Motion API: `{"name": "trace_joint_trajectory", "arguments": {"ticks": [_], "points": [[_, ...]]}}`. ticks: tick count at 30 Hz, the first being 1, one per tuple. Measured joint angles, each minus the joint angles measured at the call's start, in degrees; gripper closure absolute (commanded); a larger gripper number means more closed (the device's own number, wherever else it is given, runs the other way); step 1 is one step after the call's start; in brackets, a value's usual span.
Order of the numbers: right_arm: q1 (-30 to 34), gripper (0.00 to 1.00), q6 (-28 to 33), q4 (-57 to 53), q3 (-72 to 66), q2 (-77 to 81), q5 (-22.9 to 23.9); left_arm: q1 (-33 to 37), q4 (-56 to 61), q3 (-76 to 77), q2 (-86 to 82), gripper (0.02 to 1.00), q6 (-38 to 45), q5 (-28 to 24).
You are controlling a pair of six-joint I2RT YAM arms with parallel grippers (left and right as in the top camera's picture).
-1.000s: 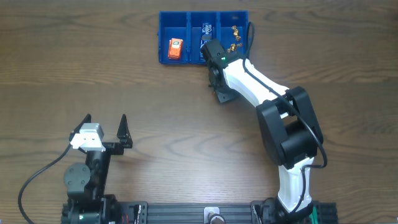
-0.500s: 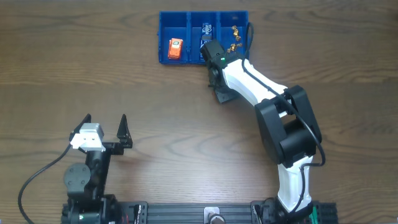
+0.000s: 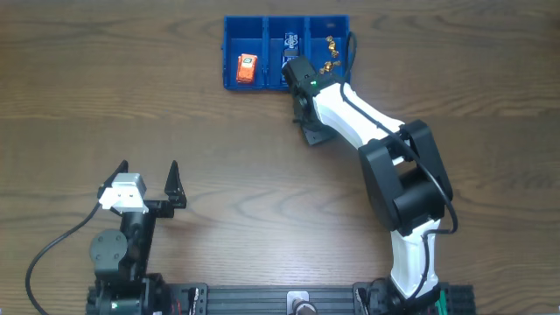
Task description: Sort Candies Into Trays
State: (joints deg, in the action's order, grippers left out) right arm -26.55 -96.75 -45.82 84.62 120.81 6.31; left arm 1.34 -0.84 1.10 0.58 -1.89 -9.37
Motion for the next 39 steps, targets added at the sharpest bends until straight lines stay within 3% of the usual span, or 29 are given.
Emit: {"name": "trace_joint_trajectory", "arguments": {"ticks": [5, 10, 13, 17, 20, 27, 37, 39], "points": [[0.0, 0.963, 7.52, -2.16, -0.15, -3.37, 3.13, 0.0, 0.0, 0.0, 0.0, 0.02, 0.0, 0.0], [0.02, 0.965, 19.47, -0.28, -0.31, -16.13, 12.61, 0.0, 0.0, 0.0, 0.0, 0.02, 0.0, 0.0], [0.33, 0.965, 30.62, 8.79, -0.04, -20.39, 18.25, 0.0, 0.0, 0.0, 0.0, 0.02, 0.0, 0.0], [1.29, 0.965, 51.36, 23.19, 0.0, -19.23, 21.59, 0.0, 0.0, 0.0, 0.0, 0.02, 0.0, 0.0], [2.12, 0.965, 60.28, 27.87, 0.0, -18.29, 22.69, 0.0, -0.02, 0.0, 0.0, 0.02, 0.0, -0.02], [4.74, 0.965, 67.49, 28.96, 0.0, -14.34, 23.56, 0.0, -0.02, 0.0, 0.0, 0.02, 0.0, 0.0], [4.72, 0.961, 69.4, 29.31, -0.02, -5.77, 19.45, 0.0, -0.02, 0.0, 0.0, 0.02, 0.0, 0.0], [4.72, 0.901, 69.4, 29.75, 0.0, -5.77, 19.19, 0.0, -0.02, 0.0, 0.0, 0.023, 0.0, 0.0]]}}
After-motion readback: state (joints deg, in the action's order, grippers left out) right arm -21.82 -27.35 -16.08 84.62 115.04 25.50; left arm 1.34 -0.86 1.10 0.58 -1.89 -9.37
